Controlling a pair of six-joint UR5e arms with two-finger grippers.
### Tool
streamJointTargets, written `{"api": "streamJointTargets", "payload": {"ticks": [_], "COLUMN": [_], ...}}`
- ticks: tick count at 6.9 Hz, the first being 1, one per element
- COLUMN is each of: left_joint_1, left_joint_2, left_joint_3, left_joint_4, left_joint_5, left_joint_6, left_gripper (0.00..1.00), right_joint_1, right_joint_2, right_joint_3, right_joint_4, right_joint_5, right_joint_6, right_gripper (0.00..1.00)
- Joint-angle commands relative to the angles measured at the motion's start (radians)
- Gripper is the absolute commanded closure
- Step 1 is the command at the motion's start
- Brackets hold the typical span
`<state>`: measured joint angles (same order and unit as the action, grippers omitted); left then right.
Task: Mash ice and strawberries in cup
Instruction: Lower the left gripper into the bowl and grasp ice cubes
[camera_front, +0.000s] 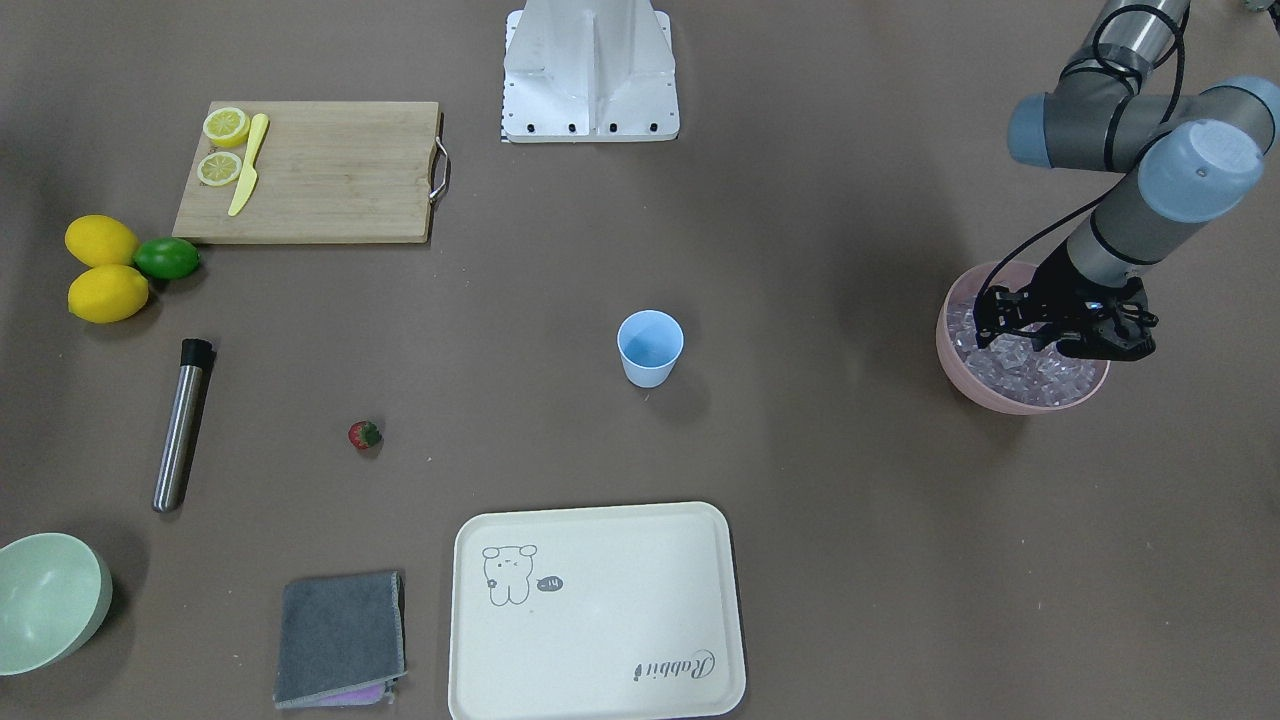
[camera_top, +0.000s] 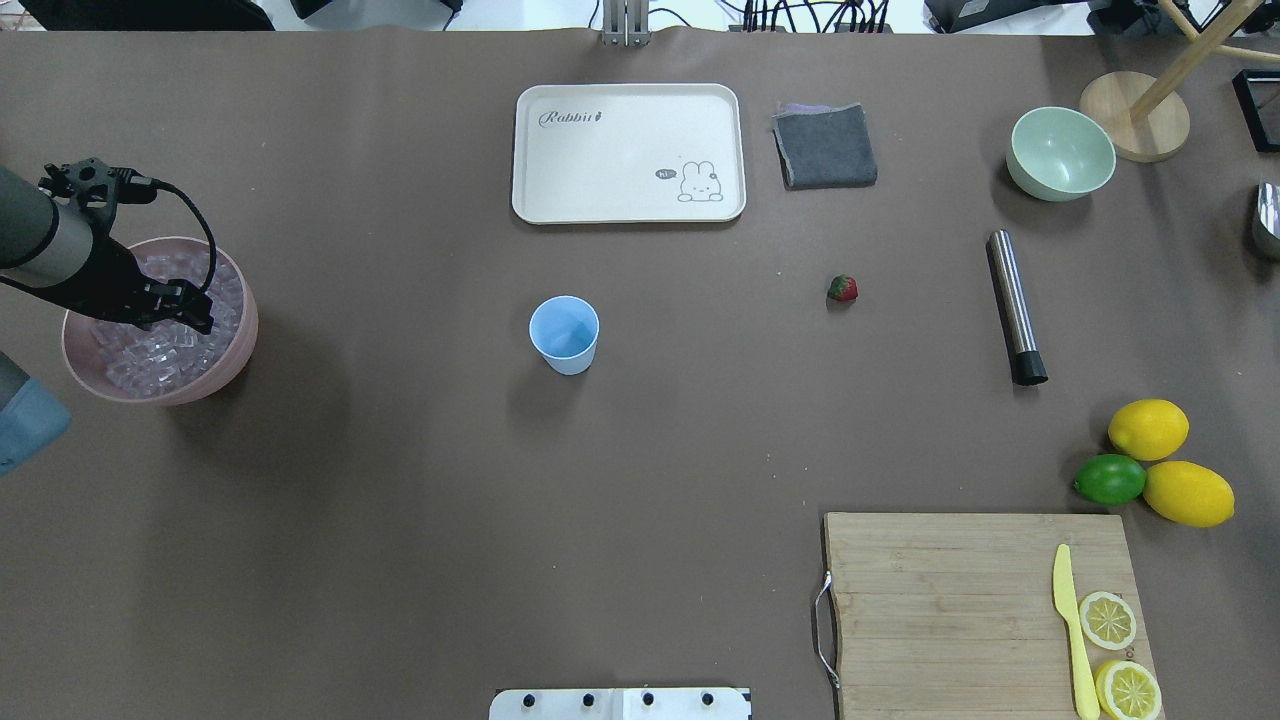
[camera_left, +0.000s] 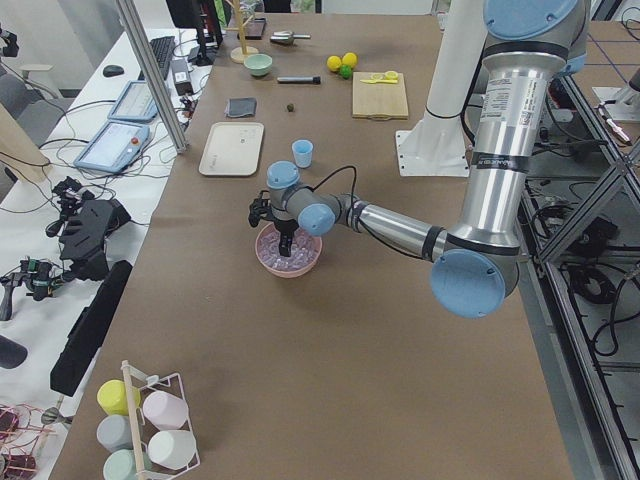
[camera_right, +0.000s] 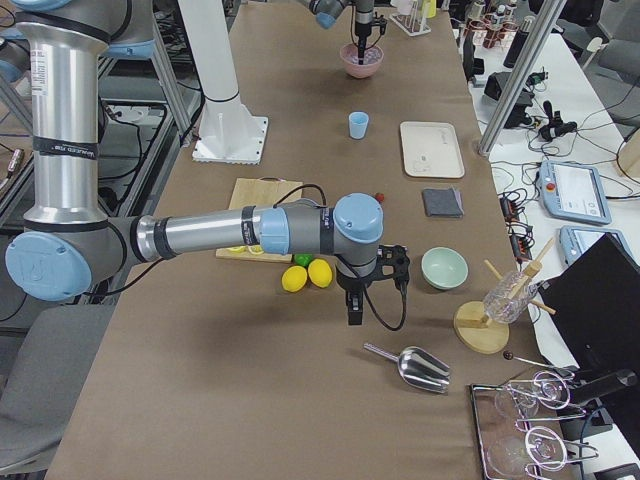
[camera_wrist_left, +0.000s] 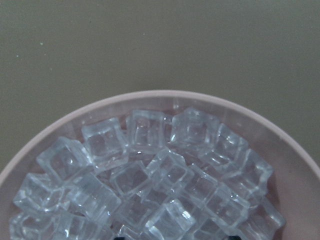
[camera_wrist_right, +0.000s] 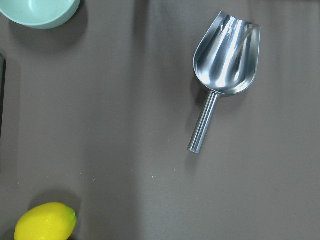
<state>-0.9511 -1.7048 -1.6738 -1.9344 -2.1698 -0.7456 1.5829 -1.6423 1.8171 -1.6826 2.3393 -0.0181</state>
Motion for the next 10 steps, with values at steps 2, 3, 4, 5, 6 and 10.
{"api": "streamJointTargets", "payload": {"ticks": [2,3,4,5,6,10], "left_joint_1": [0.000,0.000,0.000,0.000,0.000,-0.012], "left_joint_2": [0.007,0.008,0.010,0.010,0.010,0.008], "left_joint_3": [0.005,0.006,0.006,0.003,-0.001,-0.029], "left_joint_4": [0.000,0.000,0.000,0.000,0.000,0.005], "left_joint_5": [0.005,0.007,0.005,0.005,0.001,-0.004], "left_joint_6": [0.008,0.008,0.006,0.005,0.003,0.005], "left_gripper": [0.41,0.43,0.48,0.58,0.70,1.00], "right_joint_1": [0.002,0.002,0.002,0.002,0.002,0.002], "right_joint_2": [-0.004,-0.010,-0.013,-0.013,-0.013,-0.011], "right_joint_3": [0.007,0.008,0.008,0.008,0.008,0.014], "right_joint_4": [-0.002,0.000,0.001,0.000,0.001,-0.003], "right_joint_5": [0.000,0.002,0.003,0.003,0.003,0.003], "right_joint_6": [0.000,0.000,0.000,0.000,0.000,0.001], "right_gripper": [0.00,0.00,0.00,0.00,0.00,0.00]}}
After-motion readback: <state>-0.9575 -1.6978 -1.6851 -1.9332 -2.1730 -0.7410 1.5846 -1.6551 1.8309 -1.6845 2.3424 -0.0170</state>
